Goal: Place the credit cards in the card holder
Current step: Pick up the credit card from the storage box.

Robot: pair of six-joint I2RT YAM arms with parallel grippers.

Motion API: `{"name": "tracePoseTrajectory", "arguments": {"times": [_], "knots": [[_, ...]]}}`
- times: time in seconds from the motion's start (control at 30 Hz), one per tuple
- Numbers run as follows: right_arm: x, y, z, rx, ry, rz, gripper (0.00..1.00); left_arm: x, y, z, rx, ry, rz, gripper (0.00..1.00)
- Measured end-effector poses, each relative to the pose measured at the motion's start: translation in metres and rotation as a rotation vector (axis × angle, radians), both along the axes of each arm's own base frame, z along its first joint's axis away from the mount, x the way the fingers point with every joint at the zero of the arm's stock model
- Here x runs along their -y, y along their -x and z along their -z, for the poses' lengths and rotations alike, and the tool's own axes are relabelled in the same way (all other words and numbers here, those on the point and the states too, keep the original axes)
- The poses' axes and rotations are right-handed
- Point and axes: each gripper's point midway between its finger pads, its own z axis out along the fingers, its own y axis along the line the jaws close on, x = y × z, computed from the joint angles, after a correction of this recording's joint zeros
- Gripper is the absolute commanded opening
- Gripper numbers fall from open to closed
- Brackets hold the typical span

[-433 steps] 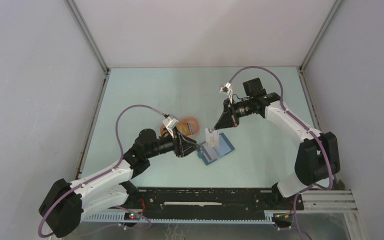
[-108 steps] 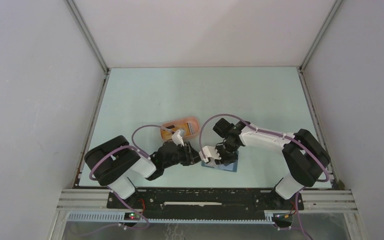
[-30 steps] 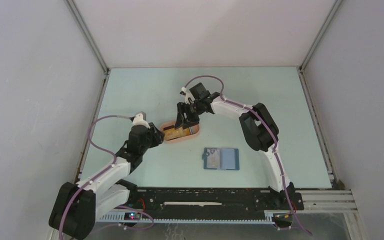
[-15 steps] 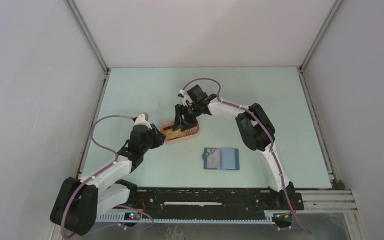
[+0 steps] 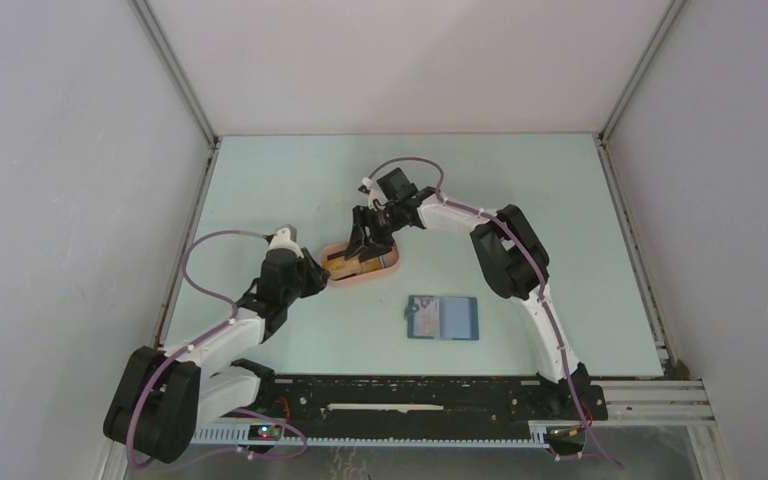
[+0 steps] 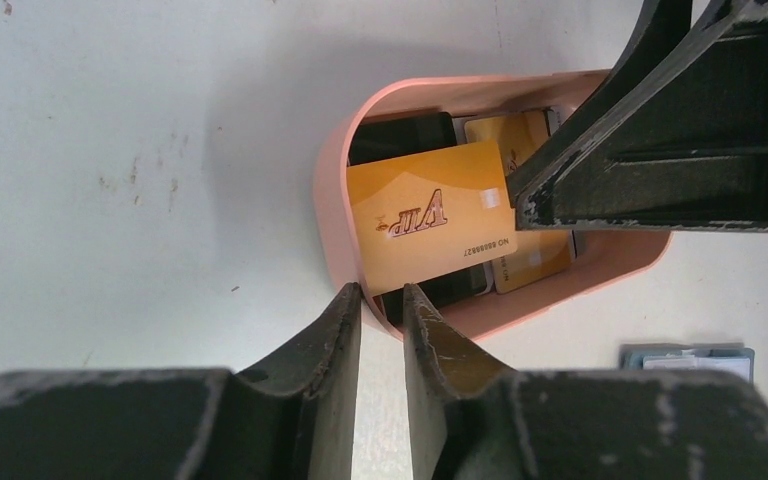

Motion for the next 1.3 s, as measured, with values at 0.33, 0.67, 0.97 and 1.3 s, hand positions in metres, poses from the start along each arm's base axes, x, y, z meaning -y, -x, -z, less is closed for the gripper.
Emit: {"name": "tracePoseTrajectory", "arguments": {"times": [0.33, 0.67, 0.97, 1.3], "knots": [[-0.007, 0.007, -0.015, -0.056, -0.106, -0.033, 0.56, 0.006, 0.003, 0.0, -0.008, 0.018, 0.029, 0.25], [-0.002, 0.009, -0.003, -0.057, -0.035, -0.011, 0.36, 0.006, 0.003, 0.0, -0.009, 0.021, 0.033, 0.25], [0.001, 0.005, -0.006, -0.054, -0.048, -0.017, 0.03, 0.006, 0.003, -0.002, -0.005, 0.022, 0.032, 0.28], [0.023, -0.015, -0.023, 0.002, -0.083, -0.012, 0.0, 0.003, 0.003, -0.035, 0.092, 0.057, 0.01, 0.46]]}}
